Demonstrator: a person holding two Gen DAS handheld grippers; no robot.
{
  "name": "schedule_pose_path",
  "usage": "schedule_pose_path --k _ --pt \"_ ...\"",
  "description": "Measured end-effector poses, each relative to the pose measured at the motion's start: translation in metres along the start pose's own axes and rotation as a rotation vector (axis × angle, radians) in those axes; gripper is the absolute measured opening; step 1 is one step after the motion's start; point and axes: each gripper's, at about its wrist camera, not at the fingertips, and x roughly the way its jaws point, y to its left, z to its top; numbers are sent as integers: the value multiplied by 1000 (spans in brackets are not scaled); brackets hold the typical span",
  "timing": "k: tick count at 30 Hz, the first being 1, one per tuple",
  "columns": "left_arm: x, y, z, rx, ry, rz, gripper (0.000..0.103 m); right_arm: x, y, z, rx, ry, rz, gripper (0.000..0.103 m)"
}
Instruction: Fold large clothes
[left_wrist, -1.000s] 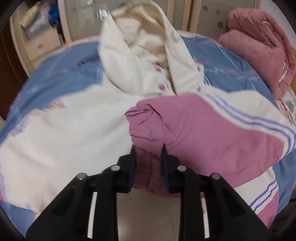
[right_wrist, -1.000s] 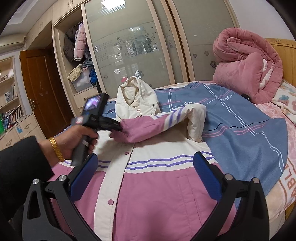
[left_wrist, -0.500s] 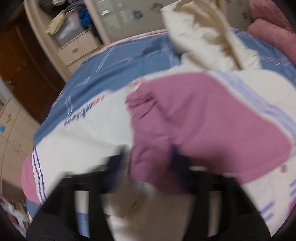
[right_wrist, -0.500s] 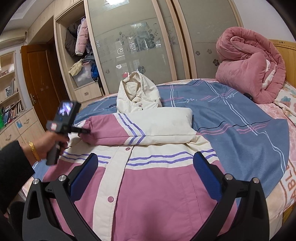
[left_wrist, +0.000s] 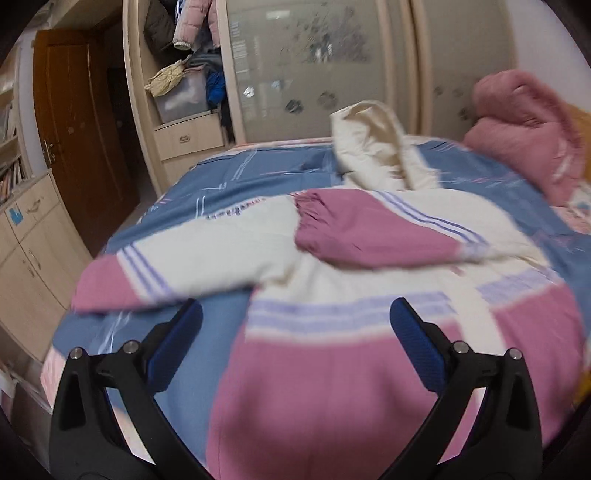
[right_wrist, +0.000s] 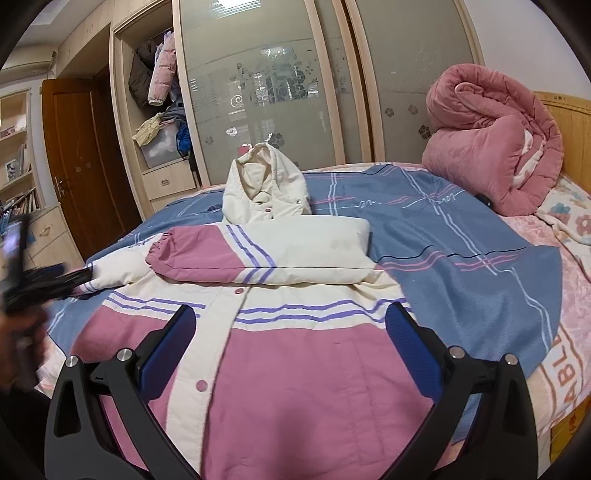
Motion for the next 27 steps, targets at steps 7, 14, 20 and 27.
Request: schedule_pose_path --k 7,14,20,27 --pt "-32 6 -48 -83 -33 -16 101 -16 -13 -18 28 13 -48 102" --pt "-11 0 -56 -68 -4 -6 101 -22 8 -32 -54 16 -51 102" --pt "-9 1 -58 -75 4 -25 101 -18 6 -32 -48 25 -61 102" --pt "-8 1 -59 -78 10 -26 101 -17 7 -32 -49 25 -58 102"
